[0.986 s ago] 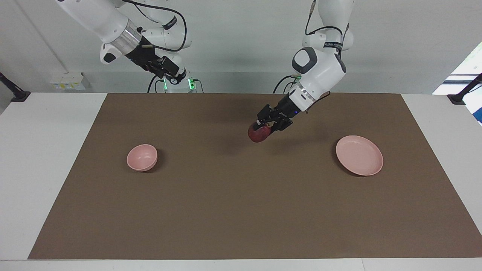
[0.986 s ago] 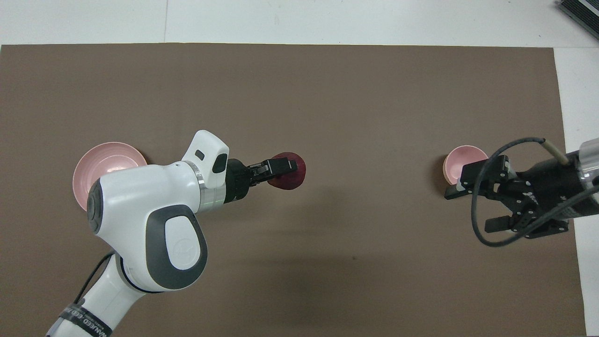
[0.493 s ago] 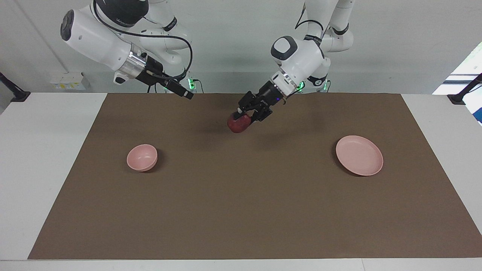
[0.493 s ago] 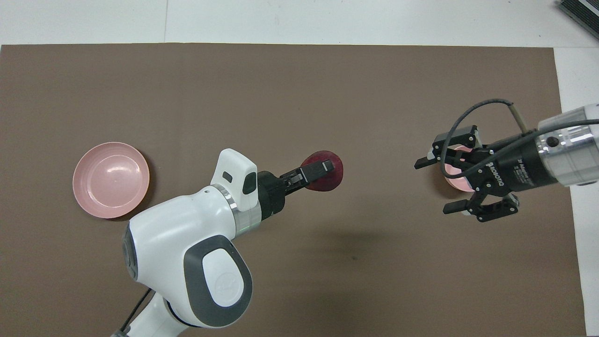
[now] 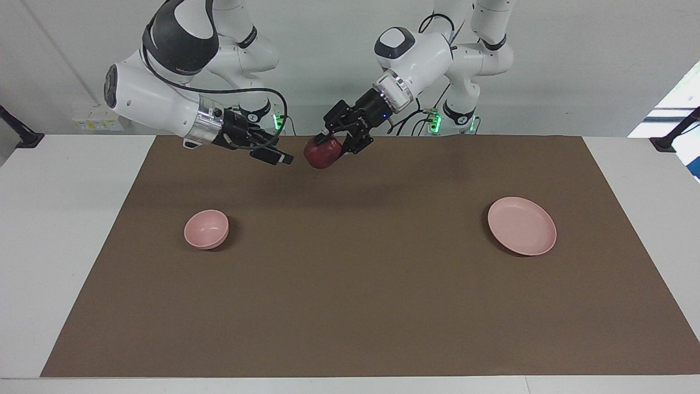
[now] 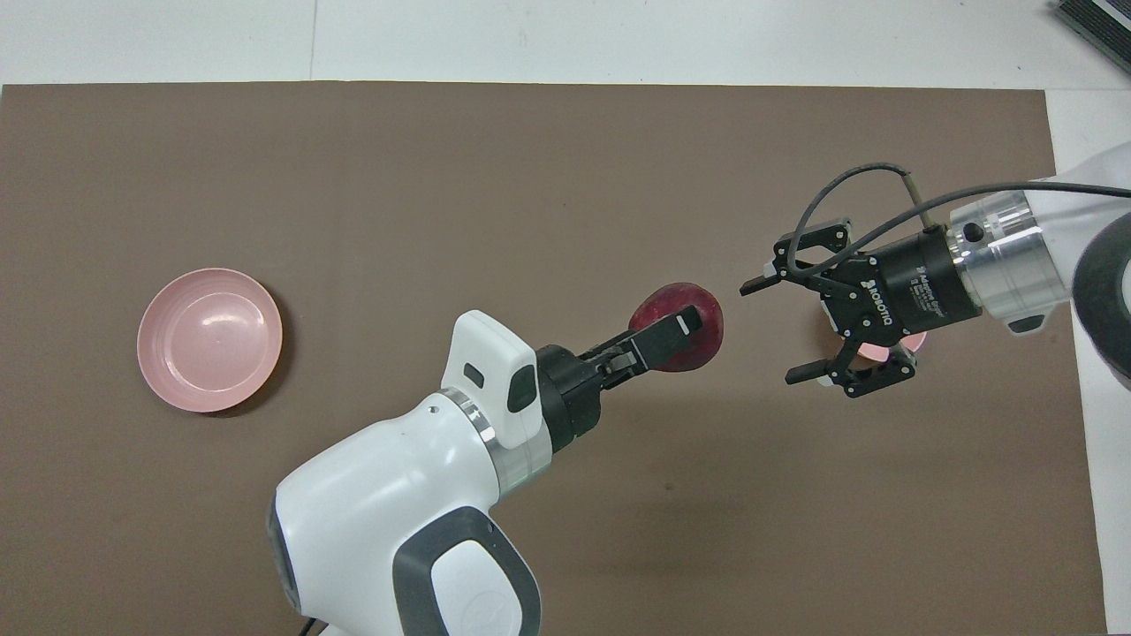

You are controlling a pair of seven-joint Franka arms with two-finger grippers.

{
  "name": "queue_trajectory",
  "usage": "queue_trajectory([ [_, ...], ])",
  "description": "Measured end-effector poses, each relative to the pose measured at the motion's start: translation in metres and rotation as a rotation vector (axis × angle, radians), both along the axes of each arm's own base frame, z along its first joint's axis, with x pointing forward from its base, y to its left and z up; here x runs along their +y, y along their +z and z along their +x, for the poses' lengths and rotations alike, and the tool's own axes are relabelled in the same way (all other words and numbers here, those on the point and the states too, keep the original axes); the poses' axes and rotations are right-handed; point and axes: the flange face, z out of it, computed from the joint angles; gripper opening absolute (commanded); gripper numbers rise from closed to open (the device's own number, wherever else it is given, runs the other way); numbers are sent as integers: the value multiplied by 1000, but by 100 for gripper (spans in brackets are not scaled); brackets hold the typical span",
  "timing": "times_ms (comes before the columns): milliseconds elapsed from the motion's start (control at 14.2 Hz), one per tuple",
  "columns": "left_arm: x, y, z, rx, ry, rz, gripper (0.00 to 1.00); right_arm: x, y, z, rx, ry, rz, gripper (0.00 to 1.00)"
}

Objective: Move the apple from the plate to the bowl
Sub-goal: 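Close the right gripper around the apple held by the left gripper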

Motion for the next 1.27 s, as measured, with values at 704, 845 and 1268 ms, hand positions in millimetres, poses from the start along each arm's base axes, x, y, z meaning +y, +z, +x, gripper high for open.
queue_trajectory([
  [704,-7,0,-7,12,-2,-8,0,27,10,3,37,-21,53,100],
  [845,-7,0,-7,13,-2,-8,0,31,6,4,43,-15,51,100],
  [1268,-7,0,-8,13,-3,-8,0,50,-2,3,55,12,49,100],
])
